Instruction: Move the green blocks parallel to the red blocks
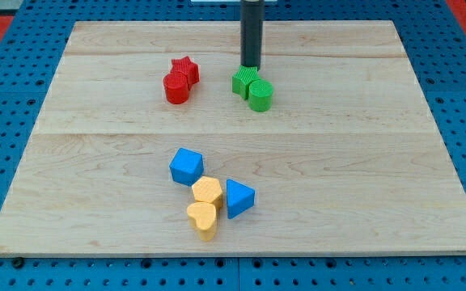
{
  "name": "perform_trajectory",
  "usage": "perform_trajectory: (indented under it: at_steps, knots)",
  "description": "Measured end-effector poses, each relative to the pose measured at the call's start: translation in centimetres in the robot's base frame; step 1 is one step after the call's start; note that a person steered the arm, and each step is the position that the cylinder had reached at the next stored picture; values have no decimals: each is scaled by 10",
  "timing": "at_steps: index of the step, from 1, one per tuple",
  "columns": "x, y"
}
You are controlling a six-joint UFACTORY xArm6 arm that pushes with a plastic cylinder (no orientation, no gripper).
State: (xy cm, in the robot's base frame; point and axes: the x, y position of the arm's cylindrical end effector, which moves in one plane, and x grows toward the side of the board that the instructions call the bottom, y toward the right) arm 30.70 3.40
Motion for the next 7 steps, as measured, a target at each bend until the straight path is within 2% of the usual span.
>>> perform_trajectory:
  at_steps: [1, 2, 3, 4, 5, 6, 7]
  knots:
    - [13, 11]
    - [11, 70]
    - [15, 155]
    - [86, 140]
    - [109, 92]
    - [76, 82]
    - [76, 51]
